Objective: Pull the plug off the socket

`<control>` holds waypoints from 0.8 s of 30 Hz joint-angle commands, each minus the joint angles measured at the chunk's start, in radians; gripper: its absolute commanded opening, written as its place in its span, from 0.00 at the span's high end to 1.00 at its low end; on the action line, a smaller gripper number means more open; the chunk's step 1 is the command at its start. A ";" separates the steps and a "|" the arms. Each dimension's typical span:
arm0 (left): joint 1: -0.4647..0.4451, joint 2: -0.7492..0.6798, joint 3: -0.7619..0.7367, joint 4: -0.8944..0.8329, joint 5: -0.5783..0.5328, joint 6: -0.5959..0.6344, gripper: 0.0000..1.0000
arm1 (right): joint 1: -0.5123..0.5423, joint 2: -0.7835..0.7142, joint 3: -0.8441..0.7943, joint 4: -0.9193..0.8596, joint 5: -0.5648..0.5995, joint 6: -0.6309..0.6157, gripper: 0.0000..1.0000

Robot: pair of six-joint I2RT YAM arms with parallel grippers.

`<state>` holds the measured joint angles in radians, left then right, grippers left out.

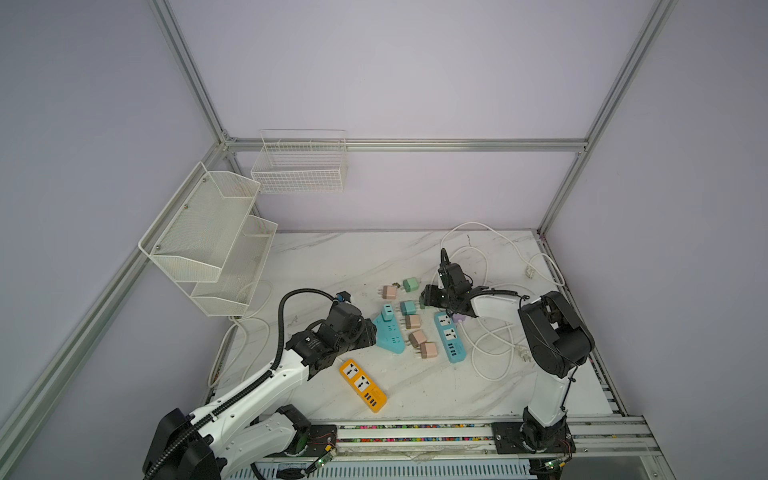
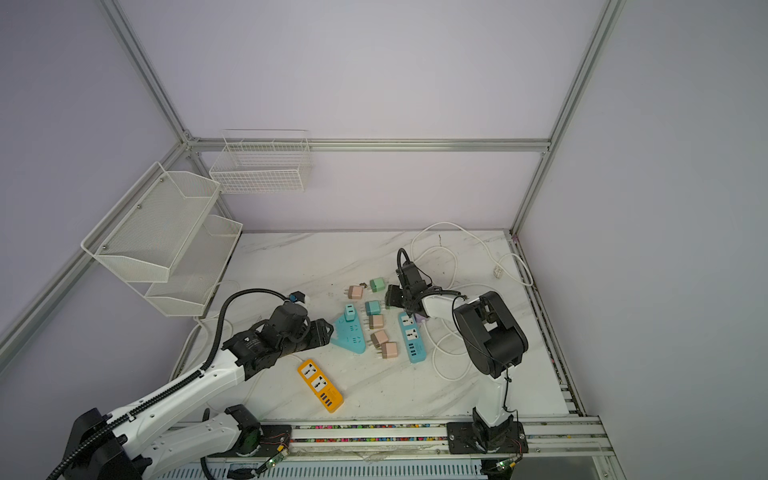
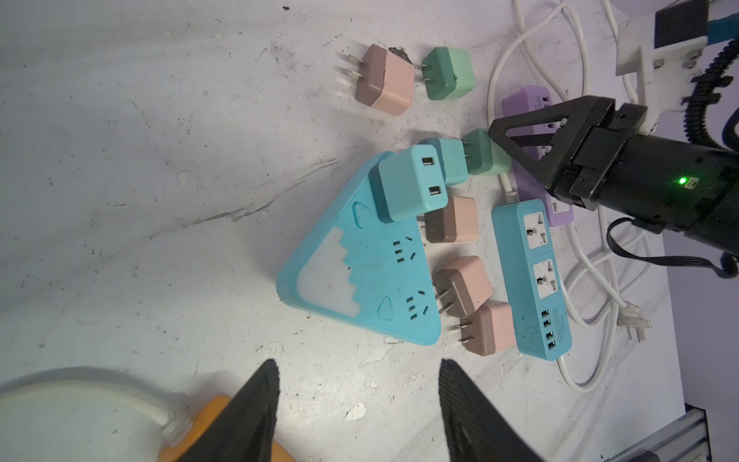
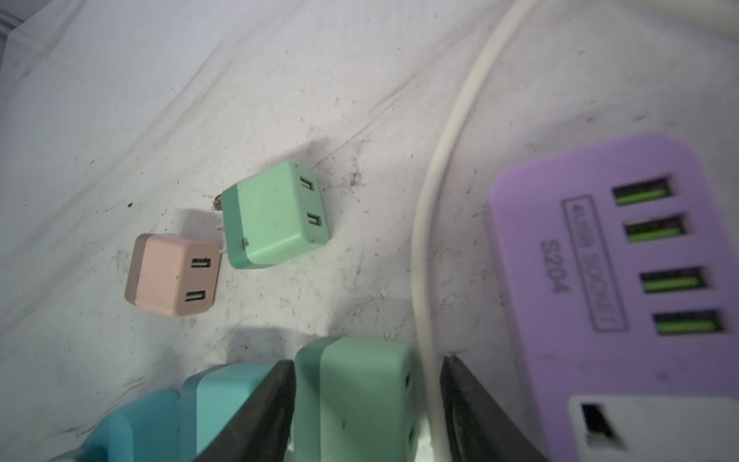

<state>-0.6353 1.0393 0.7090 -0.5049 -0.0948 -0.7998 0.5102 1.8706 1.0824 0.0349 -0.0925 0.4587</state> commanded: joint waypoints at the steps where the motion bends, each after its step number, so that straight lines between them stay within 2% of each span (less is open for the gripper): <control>1: 0.009 0.013 0.013 0.033 -0.020 0.046 0.35 | 0.000 -0.045 0.020 -0.079 0.053 -0.028 0.37; 4: 0.026 0.036 0.014 0.059 0.010 0.067 0.34 | 0.022 -0.079 0.032 -0.104 0.058 -0.042 0.35; 12: 0.080 0.127 0.023 0.103 0.093 0.096 0.30 | 0.174 -0.149 0.098 -0.220 0.182 -0.021 0.34; 18: 0.107 0.192 0.009 0.153 0.130 0.077 0.29 | 0.310 -0.137 0.150 -0.260 0.229 0.040 0.33; 24: 0.127 0.234 -0.015 0.215 0.152 0.031 0.29 | 0.398 -0.091 0.202 -0.275 0.261 0.078 0.33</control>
<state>-0.5201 1.2690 0.7094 -0.3626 0.0280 -0.7464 0.8829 1.7500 1.2480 -0.1932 0.1169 0.5022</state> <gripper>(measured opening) 0.706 0.668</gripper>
